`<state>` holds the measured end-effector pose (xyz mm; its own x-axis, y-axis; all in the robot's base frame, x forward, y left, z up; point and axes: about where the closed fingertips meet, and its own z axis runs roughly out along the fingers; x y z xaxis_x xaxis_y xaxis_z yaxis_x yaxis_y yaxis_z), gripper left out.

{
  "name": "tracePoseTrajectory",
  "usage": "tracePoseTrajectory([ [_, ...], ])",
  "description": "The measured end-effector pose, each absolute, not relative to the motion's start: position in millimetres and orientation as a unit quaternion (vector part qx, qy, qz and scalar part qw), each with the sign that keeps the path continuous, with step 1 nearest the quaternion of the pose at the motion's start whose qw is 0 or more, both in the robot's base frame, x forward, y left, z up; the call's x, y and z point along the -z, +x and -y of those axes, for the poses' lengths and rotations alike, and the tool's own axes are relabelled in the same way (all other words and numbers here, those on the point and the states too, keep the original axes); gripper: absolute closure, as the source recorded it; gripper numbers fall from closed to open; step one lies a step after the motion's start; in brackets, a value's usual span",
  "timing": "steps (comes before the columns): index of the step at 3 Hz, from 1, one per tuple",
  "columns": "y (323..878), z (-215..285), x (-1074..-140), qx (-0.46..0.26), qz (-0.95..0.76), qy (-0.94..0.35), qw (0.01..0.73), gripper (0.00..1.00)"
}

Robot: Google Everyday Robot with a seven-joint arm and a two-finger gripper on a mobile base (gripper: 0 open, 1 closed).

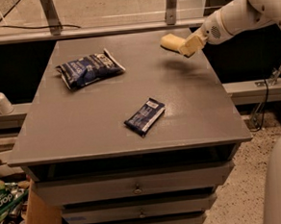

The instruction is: Move sponge near rxbar blueberry

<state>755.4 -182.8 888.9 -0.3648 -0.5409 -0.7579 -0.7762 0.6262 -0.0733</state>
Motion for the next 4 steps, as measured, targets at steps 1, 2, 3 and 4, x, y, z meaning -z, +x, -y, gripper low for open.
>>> tracePoseTrajectory([
  [1, 701.6, 163.6, -899.2, -0.159, -0.786, -0.456, 0.387, 1.0],
  [2, 691.4, 154.0, -886.9, -0.167, -0.784, -0.466, 0.374, 1.0],
  [3, 692.0, 151.0, -888.1, -0.167, -0.782, -0.47, 0.374, 1.0],
  [4, 682.6, 140.1, -887.9, -0.167, -0.768, -0.497, 0.369, 1.0],
])
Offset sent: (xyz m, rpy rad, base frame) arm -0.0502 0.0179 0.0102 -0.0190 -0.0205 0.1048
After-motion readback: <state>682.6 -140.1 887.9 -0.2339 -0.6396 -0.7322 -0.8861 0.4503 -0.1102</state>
